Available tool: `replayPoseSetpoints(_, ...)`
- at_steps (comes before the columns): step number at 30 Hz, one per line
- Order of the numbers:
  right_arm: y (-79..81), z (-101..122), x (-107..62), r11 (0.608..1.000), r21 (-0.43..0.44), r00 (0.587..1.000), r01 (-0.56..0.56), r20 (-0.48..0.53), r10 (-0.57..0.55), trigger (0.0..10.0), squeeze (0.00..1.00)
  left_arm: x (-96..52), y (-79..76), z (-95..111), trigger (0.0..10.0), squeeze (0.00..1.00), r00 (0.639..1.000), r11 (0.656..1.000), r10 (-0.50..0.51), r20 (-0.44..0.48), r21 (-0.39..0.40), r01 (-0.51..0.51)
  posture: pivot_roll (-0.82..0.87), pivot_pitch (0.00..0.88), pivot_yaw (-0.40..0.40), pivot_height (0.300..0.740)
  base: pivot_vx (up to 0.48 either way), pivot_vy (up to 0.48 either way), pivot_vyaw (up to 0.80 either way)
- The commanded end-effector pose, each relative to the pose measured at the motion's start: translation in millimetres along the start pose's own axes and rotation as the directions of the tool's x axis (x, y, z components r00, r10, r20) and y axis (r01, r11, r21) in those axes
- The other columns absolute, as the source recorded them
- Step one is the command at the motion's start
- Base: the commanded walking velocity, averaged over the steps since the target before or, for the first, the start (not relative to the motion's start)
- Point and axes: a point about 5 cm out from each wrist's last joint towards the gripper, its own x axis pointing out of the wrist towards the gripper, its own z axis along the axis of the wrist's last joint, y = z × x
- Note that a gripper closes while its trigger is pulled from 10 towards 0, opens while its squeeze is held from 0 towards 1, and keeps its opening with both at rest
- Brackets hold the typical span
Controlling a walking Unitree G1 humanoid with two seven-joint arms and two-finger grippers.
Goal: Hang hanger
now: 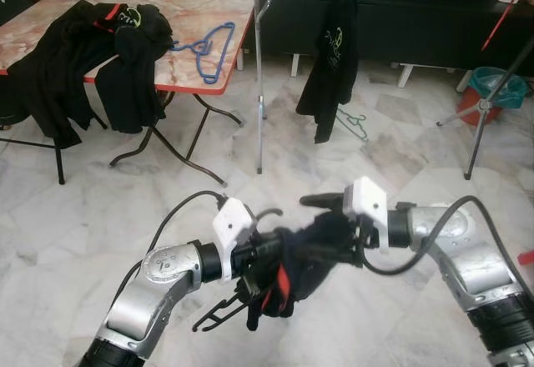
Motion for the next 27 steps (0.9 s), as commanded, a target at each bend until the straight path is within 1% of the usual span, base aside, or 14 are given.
replayPoseSetpoints(1,1.0,2,2.0,0.999,-0.009,1.000,-0.030,0.005,0.030,10.0,0.00,4.2,-5.6,9,10.0,0.00,0.999,0.997,-0.054,0.001,0.053,0.054,0.00,0.107,-0.029,0.740,0.000,0.000,0.00)
replayPoseSetpoints(2,0.3,2,2.4,0.999,-0.008,0.999,-0.039,0.005,0.039,10.0,0.00,3.9,-6.0,9,10.0,0.00,0.998,0.997,-0.063,-0.004,0.053,0.063,0.00,0.110,-0.029,0.740,0.000,0.000,0.00)
replayPoseSetpoints(3,1.1,3,2.5,0.996,-0.003,0.996,-0.087,0.018,0.087,10.0,0.00,3.0,-7.2,9,10.0,0.00,0.997,0.996,-0.080,-0.008,0.049,0.081,0.00,0.118,-0.030,0.740,0.000,0.000,0.00)
replayPoseSetpoints(5,3.2,4,2.1,0.991,0.004,0.991,-0.131,0.024,0.131,10.0,0.00,2.2,-7.8,9,10.0,0.00,0.996,0.995,-0.089,-0.009,0.046,0.089,0.00,0.121,-0.029,0.740,0.000,0.000,0.00)
replayPoseSetpoints(6,5.2,4,0.8,0.984,0.016,0.984,-0.177,0.026,0.176,10.0,0.00,0.9,-8.3,10,10.0,0.00,0.995,0.994,-0.098,-0.014,0.045,0.098,0.00,0.126,-0.029,0.740,0.000,0.000,0.00)
replayPoseSetpoints(8,5.8,4,0.2,0.981,0.018,0.981,-0.192,0.027,0.192,10.0,0.00,0.3,-8.7,10,10.0,0.00,0.995,0.994,-0.102,-0.016,0.044,0.102,0.00,0.131,-0.028,0.740,0.000,0.000,0.00)
replayPoseSetpoints(9,7.3,4,-1.2,0.974,0.015,0.974,-0.225,0.018,0.224,10.0,0.00,-1.0,-8.3,10,10.0,0.00,0.995,0.994,-0.099,-0.020,0.043,0.100,0.01,0.137,-0.023,0.740,0.000,0.000,0.00)
replayPoseSetpoints(13,5.7,1,-3.6,0.969,0.004,0.969,-0.247,-0.018,0.247,10.0,0.00,-3.0,-7.2,10,10.0,0.00,0.995,0.994,-0.099,-0.027,0.039,0.100,0.01,0.160,-0.015,0.740,0.000,0.000,0.00)
replayPoseSetpoints(17,0.2,0,-6.6,0.976,-0.011,0.974,-0.217,-0.066,0.216,10.0,0.00,-5.7,-6.5,11,10.0,0.00,0.996,0.995,-0.091,-0.024,0.034,0.092,0.01,0.185,-0.009,0.740,0.000,0.000,0.00)
replayPoseSetpoints(18,-0.4,-1,-7.1,0.976,-0.015,0.974,-0.216,-0.069,0.214,10.0,0.05,-6.1,-7.1,11,10.0,0.00,0.996,0.995,-0.093,-0.020,0.026,0.093,0.01,0.186,-0.009,0.740,0.000,0.000,0.00)
replayPoseSetpoints(19,-0.8,-1,-7.5,0.977,-0.020,0.975,-0.215,-0.069,0.213,10.0,0.88,-6.2,-7.6,10,10.0,0.00,0.995,0.995,-0.093,-0.020,0.024,0.093,0.01,0.179,-0.010,0.740,0.000,0.000,0.00)
replayPoseSetpoints(20,-1.9,-1,-8.8,0.976,-0.020,0.974,-0.217,-0.066,0.215,10.0,1.00,-5.7,-7.1,11,10.0,0.00,0.996,0.996,-0.088,-0.025,0.026,0.089,0.01,0.181,-0.013,0.740,0.000,0.000,0.00)
replayPoseSetpoints(24,-2.7,3,-9.0,0.972,-0.022,0.971,-0.234,-0.052,0.232,10.0,1.00,-5.9,-6.6,13,10.0,0.00,0.996,0.996,-0.090,-0.012,0.019,0.091,0.01,0.194,-0.003,0.740,0.000,0.000,0.00)
replayPoseSetpoints(27,-3.3,3,-7.7,0.972,-0.032,0.971,-0.234,-0.056,0.232,10.0,1.00,-7.4,-6.2,13,10.0,0.00,0.995,0.995,-0.097,-0.024,0.022,0.097,0.01,0.192,0.004,0.740,0.000,0.000,0.00)
